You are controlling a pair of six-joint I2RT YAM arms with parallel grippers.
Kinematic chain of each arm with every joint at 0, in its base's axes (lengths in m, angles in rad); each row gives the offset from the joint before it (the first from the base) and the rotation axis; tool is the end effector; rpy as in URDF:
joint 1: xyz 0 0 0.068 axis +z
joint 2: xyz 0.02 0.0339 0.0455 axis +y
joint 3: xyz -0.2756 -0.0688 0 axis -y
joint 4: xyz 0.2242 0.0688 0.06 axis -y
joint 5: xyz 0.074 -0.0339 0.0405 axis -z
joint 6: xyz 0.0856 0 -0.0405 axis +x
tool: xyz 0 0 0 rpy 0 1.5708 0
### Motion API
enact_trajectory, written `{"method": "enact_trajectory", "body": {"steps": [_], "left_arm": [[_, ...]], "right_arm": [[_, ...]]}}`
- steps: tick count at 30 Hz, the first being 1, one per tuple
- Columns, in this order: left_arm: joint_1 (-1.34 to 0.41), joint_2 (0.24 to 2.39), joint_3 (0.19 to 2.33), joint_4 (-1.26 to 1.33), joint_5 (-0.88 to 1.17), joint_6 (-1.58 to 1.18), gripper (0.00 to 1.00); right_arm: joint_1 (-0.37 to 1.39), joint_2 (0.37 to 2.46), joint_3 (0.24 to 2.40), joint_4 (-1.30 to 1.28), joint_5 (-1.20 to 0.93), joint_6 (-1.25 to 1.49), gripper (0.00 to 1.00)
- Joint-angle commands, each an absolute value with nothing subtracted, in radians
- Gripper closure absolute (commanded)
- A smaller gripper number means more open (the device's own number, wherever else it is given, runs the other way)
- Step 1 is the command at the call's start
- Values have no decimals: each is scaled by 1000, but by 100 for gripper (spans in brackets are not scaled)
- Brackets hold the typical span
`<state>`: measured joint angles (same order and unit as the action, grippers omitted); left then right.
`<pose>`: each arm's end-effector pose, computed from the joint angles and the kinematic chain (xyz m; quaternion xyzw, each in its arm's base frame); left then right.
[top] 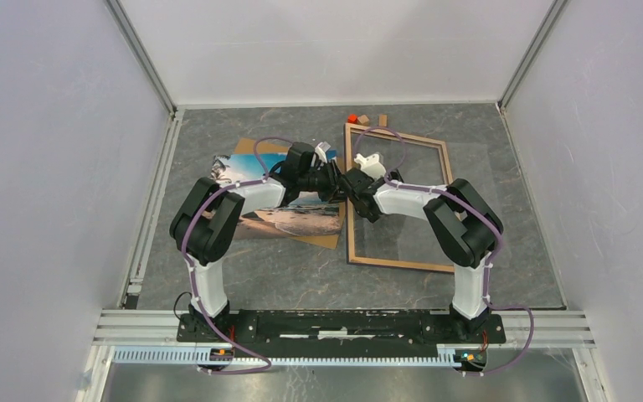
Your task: Put the photo into the frame
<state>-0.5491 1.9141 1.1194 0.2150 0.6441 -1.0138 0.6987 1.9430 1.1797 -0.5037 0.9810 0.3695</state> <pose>0.3415 -0.2692 0.1770 -0.0457 0.8467 -0.5154 0.1241 0.3215 0.1771 0.1425 -0.0726 0.8718 -0.3328 0.3519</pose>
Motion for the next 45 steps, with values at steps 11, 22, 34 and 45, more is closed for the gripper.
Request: {"method": "enact_trajectory", "body": {"steps": [11,22,34,45], "left_arm": [[-560,1867,1092,282,624,-1015,89],[-566,1937,1097,333,612,-1031,88],[-610,1965,1093,377,617,-1081,84],[-692,2105,1265,281,573,-1065,43]], "right_arm": [[706,1920,1142,-507,1086,382,77],[716,1750,1145,-590,1080,322,100],[714,1714,1260,-683,1080,312,100],[708,1537,1174,-614,934,197,100]]}}
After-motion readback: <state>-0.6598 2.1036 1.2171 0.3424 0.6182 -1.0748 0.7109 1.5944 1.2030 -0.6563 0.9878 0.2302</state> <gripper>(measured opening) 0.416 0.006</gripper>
